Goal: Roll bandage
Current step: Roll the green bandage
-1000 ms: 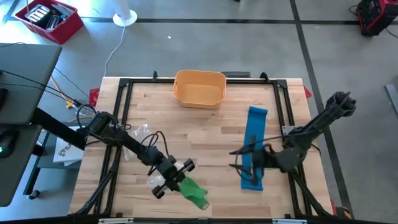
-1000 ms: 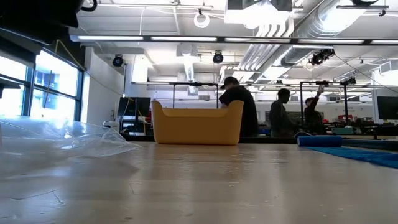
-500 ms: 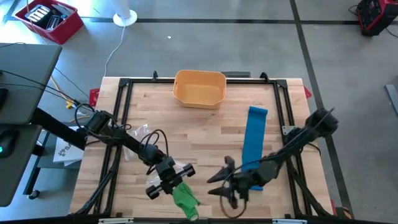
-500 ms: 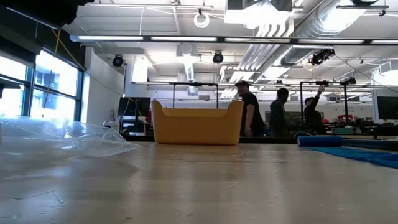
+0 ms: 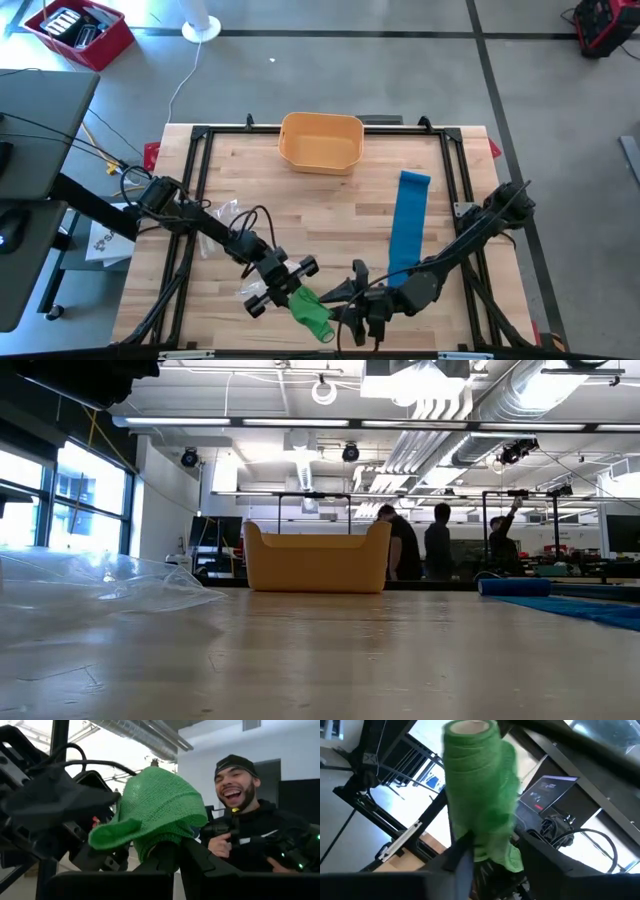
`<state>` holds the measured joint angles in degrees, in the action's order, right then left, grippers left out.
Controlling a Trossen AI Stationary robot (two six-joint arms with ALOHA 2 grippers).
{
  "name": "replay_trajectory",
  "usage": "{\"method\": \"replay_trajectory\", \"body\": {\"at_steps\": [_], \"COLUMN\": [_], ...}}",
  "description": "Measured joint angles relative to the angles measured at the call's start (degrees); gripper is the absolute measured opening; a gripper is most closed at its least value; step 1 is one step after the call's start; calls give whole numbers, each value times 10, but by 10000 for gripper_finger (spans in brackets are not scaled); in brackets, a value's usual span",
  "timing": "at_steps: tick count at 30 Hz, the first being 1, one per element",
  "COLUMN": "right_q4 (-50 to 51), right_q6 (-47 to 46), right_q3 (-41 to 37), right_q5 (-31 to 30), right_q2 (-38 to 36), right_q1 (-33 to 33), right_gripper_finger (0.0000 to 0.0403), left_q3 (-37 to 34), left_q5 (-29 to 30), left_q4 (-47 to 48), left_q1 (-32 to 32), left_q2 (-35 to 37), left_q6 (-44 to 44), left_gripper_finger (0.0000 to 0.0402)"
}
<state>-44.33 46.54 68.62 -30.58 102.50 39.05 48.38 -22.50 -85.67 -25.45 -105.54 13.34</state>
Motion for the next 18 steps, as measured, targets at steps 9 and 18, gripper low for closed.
{"method": "replay_trajectory", "body": {"at_steps": [9, 18], "right_q4": [-44, -30], "right_q6": [-10, 135], "right_q3": [1, 2], "right_q5": [-159, -328], "right_q2": [-7, -39], "right_q1": [11, 80], "right_gripper_finger": [10, 3], "left_q3": [0, 0], "left_q5": [13, 66], "left_q4": [40, 100], "left_q1": [-2, 0], "left_q2": [-1, -1], "left_q6": [5, 51], "left_gripper_finger": [5, 5]}}
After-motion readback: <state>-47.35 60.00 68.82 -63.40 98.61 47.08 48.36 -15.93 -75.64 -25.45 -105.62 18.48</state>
